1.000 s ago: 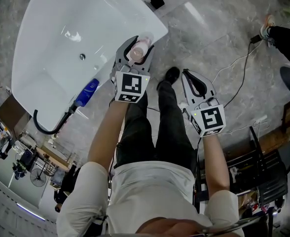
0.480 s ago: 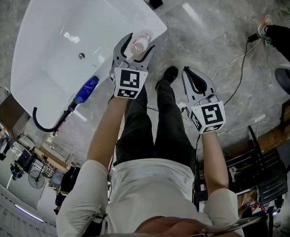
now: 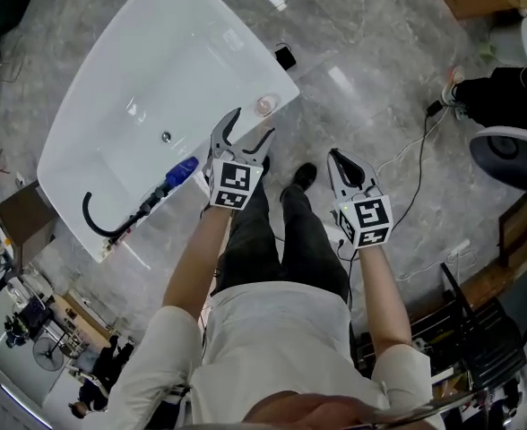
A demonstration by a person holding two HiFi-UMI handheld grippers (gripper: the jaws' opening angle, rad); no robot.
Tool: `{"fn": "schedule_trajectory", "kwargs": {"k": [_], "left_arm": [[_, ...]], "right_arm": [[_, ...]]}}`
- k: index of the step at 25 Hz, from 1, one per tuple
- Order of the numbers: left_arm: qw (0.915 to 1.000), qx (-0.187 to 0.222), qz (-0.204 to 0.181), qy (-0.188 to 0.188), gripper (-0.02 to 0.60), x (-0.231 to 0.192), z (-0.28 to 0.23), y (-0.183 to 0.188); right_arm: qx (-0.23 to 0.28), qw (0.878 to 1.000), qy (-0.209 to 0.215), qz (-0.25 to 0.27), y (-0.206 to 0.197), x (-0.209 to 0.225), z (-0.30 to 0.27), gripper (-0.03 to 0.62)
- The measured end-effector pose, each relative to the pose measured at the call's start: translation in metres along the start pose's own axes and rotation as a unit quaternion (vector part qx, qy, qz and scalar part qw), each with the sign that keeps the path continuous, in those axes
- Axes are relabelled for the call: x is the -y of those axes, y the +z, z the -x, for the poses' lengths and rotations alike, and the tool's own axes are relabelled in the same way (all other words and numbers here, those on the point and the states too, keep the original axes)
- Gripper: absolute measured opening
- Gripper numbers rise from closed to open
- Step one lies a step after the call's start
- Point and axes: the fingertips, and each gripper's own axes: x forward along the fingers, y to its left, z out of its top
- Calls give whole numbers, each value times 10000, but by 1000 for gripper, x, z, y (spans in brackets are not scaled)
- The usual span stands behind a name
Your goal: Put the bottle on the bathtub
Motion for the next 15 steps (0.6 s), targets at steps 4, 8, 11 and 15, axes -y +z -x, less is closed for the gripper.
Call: {"fn": "schedule_trajectory", "kwargs": {"k": [4, 8, 11, 15], "left_arm": [[9996, 209, -128, -133, 342, 24, 62, 41], [9985, 439, -31, -336, 341, 45, 122, 72], [9977, 606, 106, -291, 312, 53, 156, 88], [9959, 886, 183, -89, 245, 58, 205, 109]], "right_arm": [[8, 10000, -31, 42, 19, -20, 50, 35], [148, 9998, -40, 110, 41, -43, 95, 35], [228, 9997, -59, -65, 58, -52, 121, 35], [386, 9985, 7, -377, 77, -68, 155, 35]]}}
